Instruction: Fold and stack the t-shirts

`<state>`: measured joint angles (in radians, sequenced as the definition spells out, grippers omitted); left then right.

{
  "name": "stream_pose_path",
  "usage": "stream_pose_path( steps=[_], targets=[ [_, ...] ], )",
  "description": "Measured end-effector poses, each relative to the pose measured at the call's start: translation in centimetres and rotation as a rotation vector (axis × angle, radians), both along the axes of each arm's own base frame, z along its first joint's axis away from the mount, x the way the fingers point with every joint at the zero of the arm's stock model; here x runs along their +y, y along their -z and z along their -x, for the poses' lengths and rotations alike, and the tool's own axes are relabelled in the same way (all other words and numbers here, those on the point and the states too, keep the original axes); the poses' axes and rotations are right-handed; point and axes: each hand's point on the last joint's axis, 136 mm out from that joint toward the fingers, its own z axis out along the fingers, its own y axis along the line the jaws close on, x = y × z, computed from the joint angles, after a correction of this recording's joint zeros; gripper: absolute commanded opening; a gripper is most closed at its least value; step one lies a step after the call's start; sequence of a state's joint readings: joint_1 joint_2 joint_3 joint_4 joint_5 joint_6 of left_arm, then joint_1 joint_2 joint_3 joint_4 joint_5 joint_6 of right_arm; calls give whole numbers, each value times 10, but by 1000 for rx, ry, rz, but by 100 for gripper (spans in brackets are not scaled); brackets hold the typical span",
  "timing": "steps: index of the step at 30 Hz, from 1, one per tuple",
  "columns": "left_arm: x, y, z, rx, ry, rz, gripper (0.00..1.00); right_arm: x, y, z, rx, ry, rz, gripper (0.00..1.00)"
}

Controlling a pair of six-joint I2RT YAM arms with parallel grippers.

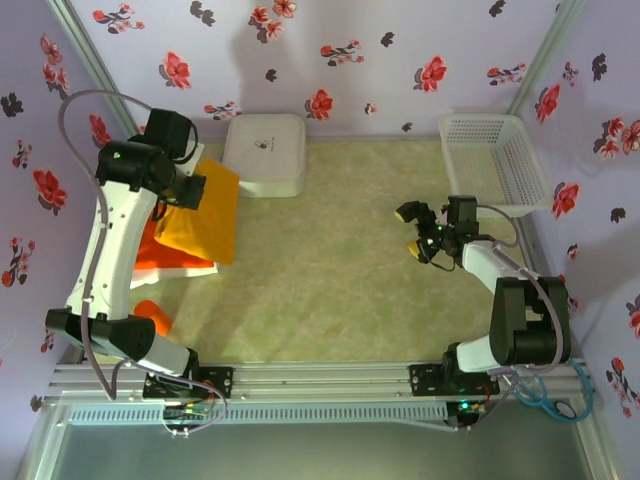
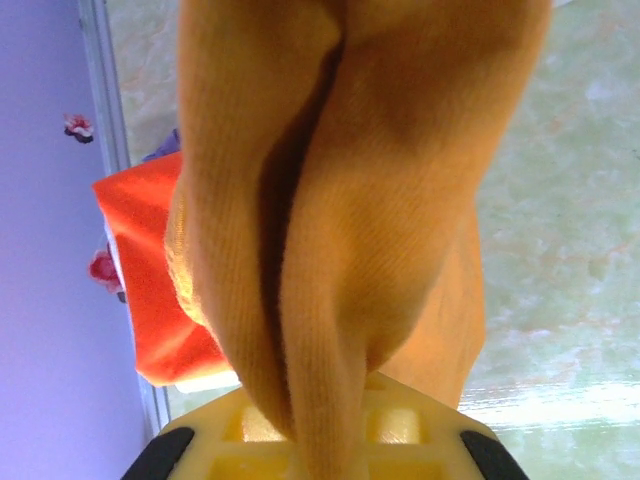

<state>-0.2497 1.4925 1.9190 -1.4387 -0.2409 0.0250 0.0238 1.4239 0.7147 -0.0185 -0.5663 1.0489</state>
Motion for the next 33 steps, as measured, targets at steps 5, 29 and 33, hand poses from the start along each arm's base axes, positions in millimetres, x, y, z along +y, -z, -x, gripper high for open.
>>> stream_pose_path(
  steps=[5, 29, 33],
  targets=[
    [13, 1, -1, 2, -27, -11, 0, 0, 2, -1, 8, 0, 0, 99],
    [61, 45, -19, 73, -154, -18, 0, 2, -9, -16, -3, -11, -9, 99],
    [71, 49, -23, 69, -178, -14, 0, 3, -9, -16, 2, -11, -10, 99]
  ],
)
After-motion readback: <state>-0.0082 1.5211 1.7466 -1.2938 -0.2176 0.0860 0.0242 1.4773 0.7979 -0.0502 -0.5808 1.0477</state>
